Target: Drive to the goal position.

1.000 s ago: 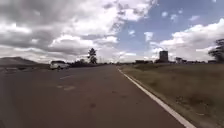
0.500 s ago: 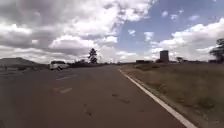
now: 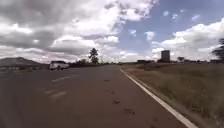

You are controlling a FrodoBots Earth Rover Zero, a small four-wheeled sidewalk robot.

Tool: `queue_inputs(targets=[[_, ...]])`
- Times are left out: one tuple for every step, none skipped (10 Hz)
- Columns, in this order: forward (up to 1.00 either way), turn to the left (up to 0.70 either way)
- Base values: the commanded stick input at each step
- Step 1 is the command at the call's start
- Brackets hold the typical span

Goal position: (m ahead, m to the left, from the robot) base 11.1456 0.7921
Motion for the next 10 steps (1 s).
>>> queue_inputs(targets=[[0.7,0.0],[0.7,-0.22],[0.7,-0.28],[0.7,-0.28],[0.7,-0.28],[0.7,-0.28],[0.7,0.0],[0.7,0.0],[0.7,0.0],[0.7,0.0]])
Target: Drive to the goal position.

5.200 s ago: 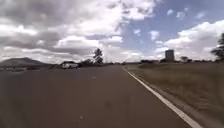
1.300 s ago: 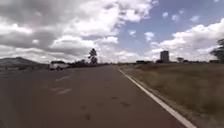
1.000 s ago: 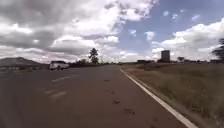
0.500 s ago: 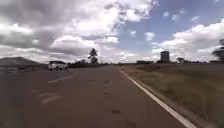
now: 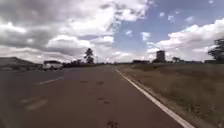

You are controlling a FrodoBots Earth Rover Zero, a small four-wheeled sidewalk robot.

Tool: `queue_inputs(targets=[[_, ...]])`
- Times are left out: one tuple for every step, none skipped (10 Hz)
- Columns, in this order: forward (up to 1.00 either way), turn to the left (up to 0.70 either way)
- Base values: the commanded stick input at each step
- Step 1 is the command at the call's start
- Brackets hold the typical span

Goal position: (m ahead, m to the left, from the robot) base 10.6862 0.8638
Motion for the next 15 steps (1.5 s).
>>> queue_inputs(targets=[[0.7,0.0],[0.7,0.0],[0.7,0.0],[0.7,0.0],[0.7,0.0],[0.7,0.0],[0.7,0.0],[0.7,0.0],[0.7,0.0],[0.7,0.0],[0.7,0.0],[0.7,0.0],[0.7,0.0],[0.7,0.0],[0.7,0.0]])
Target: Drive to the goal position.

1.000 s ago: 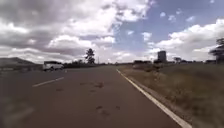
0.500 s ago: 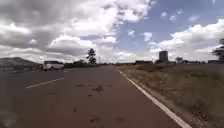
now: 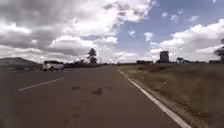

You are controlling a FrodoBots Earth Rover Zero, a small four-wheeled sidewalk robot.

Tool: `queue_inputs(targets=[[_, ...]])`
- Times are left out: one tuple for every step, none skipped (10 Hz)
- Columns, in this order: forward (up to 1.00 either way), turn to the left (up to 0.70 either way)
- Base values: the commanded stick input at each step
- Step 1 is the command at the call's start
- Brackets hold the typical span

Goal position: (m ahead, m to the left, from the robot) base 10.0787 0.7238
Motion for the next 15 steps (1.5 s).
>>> queue_inputs(targets=[[0.7,0.0],[0.7,0.0],[0.7,0.0],[0.7,0.0],[0.7,0.0],[0.7,0.0],[0.7,0.0],[0.7,-0.28],[0.7,-0.28],[0.7,-0.28],[0.7,-0.28],[0.7,-0.27],[0.7,-0.13],[0.7,0.0],[0.7,0.0]])
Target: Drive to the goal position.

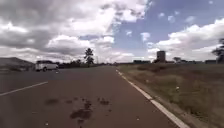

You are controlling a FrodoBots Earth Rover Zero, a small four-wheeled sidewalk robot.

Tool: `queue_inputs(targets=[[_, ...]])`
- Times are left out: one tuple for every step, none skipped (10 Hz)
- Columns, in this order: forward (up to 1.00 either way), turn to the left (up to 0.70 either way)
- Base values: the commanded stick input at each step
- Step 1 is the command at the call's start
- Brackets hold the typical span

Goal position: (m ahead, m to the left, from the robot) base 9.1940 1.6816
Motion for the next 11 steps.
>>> queue_inputs(targets=[[0.7,0.0],[0.7,0.0],[0.7,0.0],[0.7,0.0],[0.7,0.0],[0.7,0.0],[0.7,0.0],[0.7,0.0],[0.7,0.0],[0.7,0.0],[0.7,0.0]])
